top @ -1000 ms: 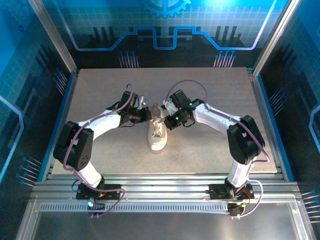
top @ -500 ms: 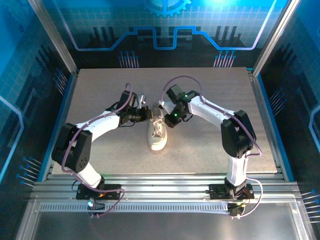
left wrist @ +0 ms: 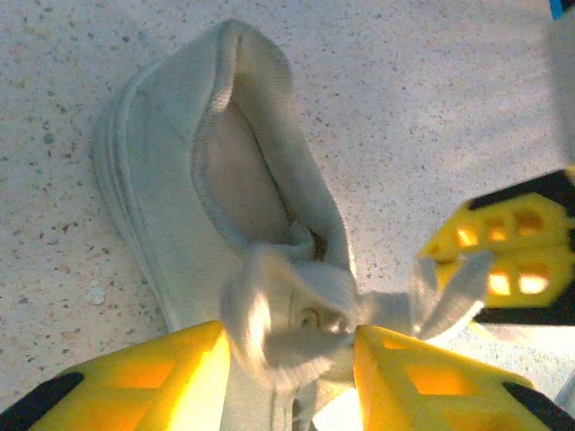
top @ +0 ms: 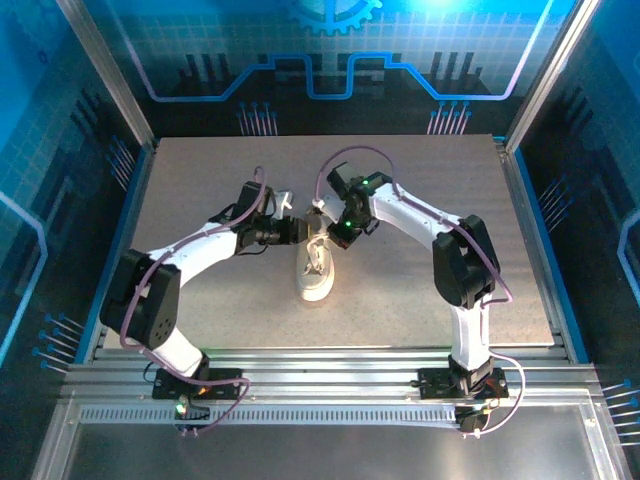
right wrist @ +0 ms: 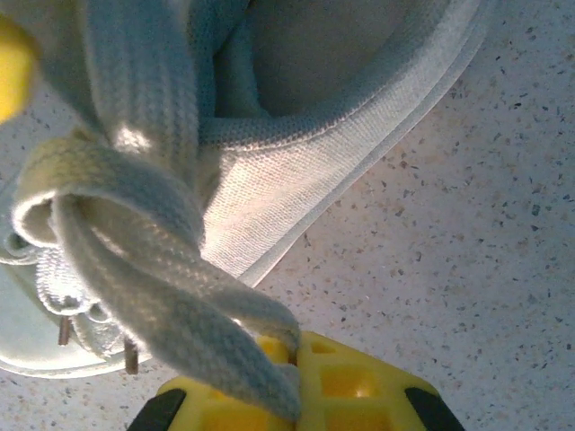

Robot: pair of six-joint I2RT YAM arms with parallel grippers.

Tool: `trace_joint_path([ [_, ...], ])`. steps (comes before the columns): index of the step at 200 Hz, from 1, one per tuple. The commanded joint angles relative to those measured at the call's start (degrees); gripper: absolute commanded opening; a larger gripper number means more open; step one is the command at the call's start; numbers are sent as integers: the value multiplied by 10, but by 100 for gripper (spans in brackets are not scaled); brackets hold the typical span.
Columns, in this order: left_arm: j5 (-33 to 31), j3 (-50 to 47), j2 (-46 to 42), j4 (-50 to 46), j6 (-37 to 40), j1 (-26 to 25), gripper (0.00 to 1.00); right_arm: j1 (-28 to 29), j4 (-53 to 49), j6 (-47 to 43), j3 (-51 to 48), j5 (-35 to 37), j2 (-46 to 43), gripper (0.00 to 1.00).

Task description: Tie the shoes

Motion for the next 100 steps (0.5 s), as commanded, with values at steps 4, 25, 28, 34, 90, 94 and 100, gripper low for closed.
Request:
trace_joint_path([
  [4,14,11,-41,-3,102,5,41,-7,-21,-37,26,0,10,11],
  [25,14,15,-42,-1,147,6,44,-14,-13,-43,35,1,13,20],
  [28,14,16,-41,-3,151,5,43,-16,-11,-43,36,1,13,21],
  [34,14,20,-41,-5,158,6,44,-20,-7,-43,38,0,15,21],
  [90,34,14,-57,19,232,5,49,-45,24,-24,65,-34,25,28],
  [94,32,16,-56,15,239,6,49,-44,25,-22,65,-35,25,28],
  [100,30,21,-53,7,248,5,49,-45,28,-17,65,-37,24,28],
])
